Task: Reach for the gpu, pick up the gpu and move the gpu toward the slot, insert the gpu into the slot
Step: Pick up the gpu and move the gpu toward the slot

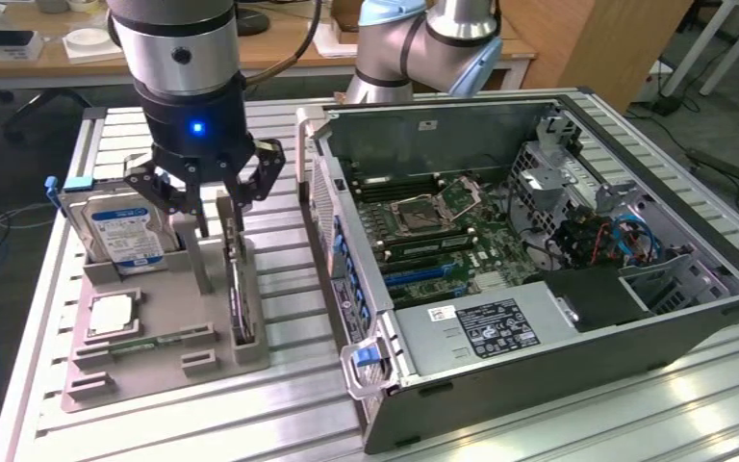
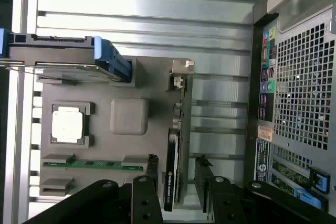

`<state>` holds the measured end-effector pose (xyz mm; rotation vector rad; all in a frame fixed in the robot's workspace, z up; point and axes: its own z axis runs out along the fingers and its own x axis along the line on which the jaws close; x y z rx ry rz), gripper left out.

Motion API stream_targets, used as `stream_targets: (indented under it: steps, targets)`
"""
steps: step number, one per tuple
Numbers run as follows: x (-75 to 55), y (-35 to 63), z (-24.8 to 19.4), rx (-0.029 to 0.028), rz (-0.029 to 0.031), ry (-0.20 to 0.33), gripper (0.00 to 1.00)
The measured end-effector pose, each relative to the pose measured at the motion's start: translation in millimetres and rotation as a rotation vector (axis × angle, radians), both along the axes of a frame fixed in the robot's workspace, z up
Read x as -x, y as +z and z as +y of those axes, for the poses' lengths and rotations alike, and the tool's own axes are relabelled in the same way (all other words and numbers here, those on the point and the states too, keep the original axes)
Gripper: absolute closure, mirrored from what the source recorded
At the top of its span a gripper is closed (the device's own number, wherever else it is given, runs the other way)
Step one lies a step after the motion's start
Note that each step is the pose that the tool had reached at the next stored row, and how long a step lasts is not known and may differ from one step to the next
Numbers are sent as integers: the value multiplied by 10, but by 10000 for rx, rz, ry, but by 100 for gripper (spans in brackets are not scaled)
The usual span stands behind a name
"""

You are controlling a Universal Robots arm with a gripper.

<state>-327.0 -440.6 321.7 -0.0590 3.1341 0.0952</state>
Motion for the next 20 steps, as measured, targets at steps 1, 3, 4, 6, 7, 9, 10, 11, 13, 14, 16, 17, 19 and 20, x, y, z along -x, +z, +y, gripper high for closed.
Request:
stream_targets:
  steps: [1, 3, 4, 6, 7, 9, 10, 11, 13, 14, 16, 17, 19, 20]
  targets:
    - [0, 0, 0, 0, 0, 0, 59]
    - [0, 0, 0, 0, 0, 0, 59]
    - [0, 0, 0, 0, 0, 0, 59]
    - [0, 0, 0, 0, 1, 0, 59]
    - [0, 0, 0, 0, 0, 0, 59]
    - [0, 0, 0, 0, 0, 0, 59]
    - [0, 0, 0, 0, 0, 0, 59]
    - [0, 0, 0, 0, 0, 0, 59]
    - [1, -2, -2, 0, 1, -1, 59]
    - [0, -9, -5, 0, 0, -1, 59]
    - [0, -33, -20, 1, 2, 0, 59]
    - [0, -45, -27, 1, 1, 0, 59]
    - [0, -74, -33, 0, 0, -1, 59]
    - [0, -91, -34, 0, 0, -2, 59]
